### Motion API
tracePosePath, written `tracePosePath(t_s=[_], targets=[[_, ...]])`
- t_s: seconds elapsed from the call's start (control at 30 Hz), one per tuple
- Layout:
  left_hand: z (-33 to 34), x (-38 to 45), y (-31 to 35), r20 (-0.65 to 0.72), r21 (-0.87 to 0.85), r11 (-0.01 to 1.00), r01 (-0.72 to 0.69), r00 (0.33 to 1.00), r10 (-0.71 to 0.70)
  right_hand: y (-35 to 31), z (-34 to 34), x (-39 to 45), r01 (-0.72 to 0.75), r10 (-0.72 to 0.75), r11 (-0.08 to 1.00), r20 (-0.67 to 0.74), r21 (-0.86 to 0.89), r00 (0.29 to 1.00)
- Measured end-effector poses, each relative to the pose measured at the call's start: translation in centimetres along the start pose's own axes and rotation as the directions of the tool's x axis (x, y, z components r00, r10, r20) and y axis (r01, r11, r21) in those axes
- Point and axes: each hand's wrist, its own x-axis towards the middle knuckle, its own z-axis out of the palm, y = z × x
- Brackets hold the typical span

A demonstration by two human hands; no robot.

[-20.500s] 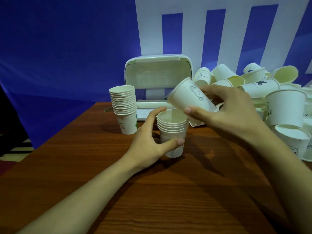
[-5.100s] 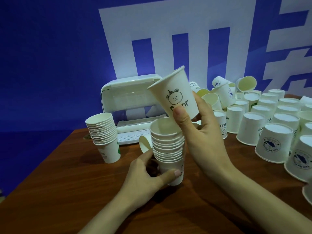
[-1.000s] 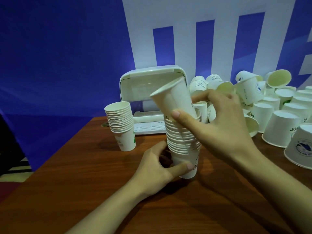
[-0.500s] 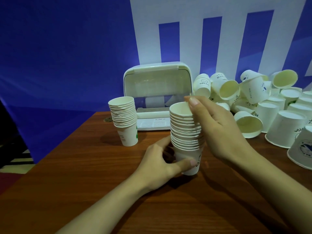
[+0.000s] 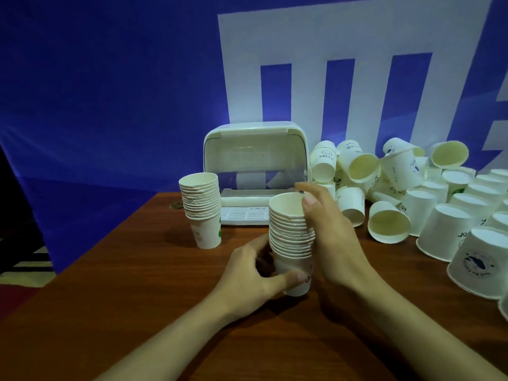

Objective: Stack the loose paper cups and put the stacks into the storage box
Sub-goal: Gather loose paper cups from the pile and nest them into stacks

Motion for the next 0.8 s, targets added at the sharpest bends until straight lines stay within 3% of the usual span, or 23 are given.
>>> tracePosePath(t_s=[0.07,0.1,0.23,0.3,0.33,0.4,0.47,0.53,0.6,0.7,0.8], targets=[[0.0,-0.1,0.0,-0.057,0.035,0.999,0.030,0.998,-0.028,0.8,0.3,-0.2,-0.059,0.049,0.981,0.058,0.186,0.997],[-0.1,-0.1,-0.1,-0.114,0.052,0.997,0.060,0.992,-0.054,1.2,0.3,-0.3,-0.062,0.044,0.980,0.094,0.190,0.995],[-1.1,0.2,-0.9,-0.265,0.181,0.962,0.203,0.953,-0.151,2.6,0.4,-0.7,-0.066,0.089,0.984,0.130,-0.167,0.988],[-2.3,0.2,-0.8,-0.351,0.255,0.939,0.231,0.927,-0.132,3.0,1.0,-0.3,-0.104,0.130,0.969,0.107,-0.222,0.986],[-3.1,0.1,-0.6,-0.444,0.233,0.947,0.221,0.891,-0.098,3.2,1.4,0.1,-0.118,0.143,0.967,0.099,-0.226,0.985],[-4.8,0.1,-0.6,-0.669,0.166,0.965,0.202,0.743,-0.040,3.6,2.6,1.4,-0.129,0.156,0.963,0.096,-0.237,0.983],[-6.4,0.4,-1.7,-0.778,0.108,0.949,0.295,0.619,-0.104,3.8,4.0,2.7,-0.167,0.192,0.958,0.088,-0.234,0.977],[-7.3,0.8,-2.6,-0.741,0.010,0.896,0.444,0.605,-0.292,4.2,5.6,3.8,-0.185,0.207,0.956,0.075,-0.229,0.975],[-7.5,1.0,-3.3,-0.672,-0.063,0.870,0.489,0.624,-0.399,4.7,7.3,4.3,-0.168,0.186,0.962,0.070,-0.214,0.980],[-7.3,0.9,-3.6,-0.634,-0.050,0.878,0.476,0.664,-0.396,5.4,9.0,4.1,-0.148,0.163,0.962,0.052,-0.228,0.985],[-7.3,1.1,-3.8,-0.640,-0.035,0.858,0.513,0.648,-0.413,5.9,9.6,3.8,-0.165,0.198,0.941,0.084,-0.294,0.977]])
